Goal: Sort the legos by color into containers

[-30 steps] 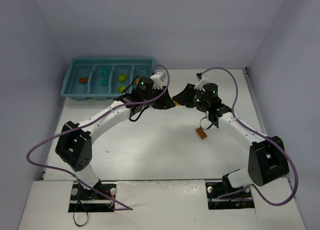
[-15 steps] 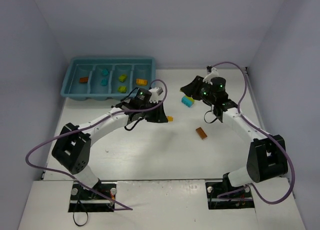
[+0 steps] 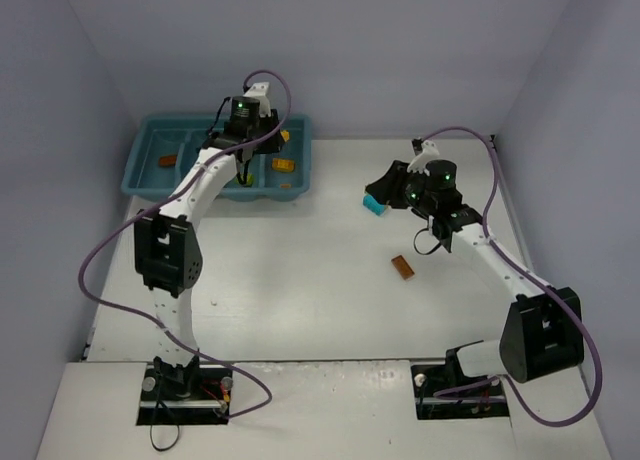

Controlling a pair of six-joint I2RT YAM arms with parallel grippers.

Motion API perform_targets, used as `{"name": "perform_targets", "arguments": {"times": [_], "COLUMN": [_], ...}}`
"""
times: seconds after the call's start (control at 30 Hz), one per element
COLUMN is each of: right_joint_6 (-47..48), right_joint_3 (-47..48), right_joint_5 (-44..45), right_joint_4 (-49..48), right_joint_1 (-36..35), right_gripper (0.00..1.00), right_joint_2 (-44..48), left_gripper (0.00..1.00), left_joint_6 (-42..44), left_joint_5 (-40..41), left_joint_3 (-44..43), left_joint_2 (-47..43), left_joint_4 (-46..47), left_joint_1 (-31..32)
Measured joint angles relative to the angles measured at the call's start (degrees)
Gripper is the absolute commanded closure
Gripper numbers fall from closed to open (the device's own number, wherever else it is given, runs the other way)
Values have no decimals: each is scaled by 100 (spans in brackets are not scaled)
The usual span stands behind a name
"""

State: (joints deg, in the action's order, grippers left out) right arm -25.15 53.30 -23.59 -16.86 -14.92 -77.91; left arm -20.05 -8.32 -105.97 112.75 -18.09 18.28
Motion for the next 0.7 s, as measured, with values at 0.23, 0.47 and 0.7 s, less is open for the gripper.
{"name": "perform_targets", "arguments": {"times": [0.23,0.47,0.7], "right_joint_6": [212,348,426], "right_joint_3": [-155,-319,-339], "right_joint_5": [-203,-348,-494], "right_joint_4": [251,476,616], "right_joint_1": [-2,-4,-4], "right_gripper": [100,100,100], "right_joint_2": [334,667,717], "left_gripper": [81,40,29], "left_joint_6": [529,793,776], "left_joint_5": [348,560,577], "left_joint_3": [-1700,-2472,-2570], "left_joint_2": [1799,2441,2387], "left_joint_4": [-369,-614,-527], "left_joint_1": [-81,-79,-79]}}
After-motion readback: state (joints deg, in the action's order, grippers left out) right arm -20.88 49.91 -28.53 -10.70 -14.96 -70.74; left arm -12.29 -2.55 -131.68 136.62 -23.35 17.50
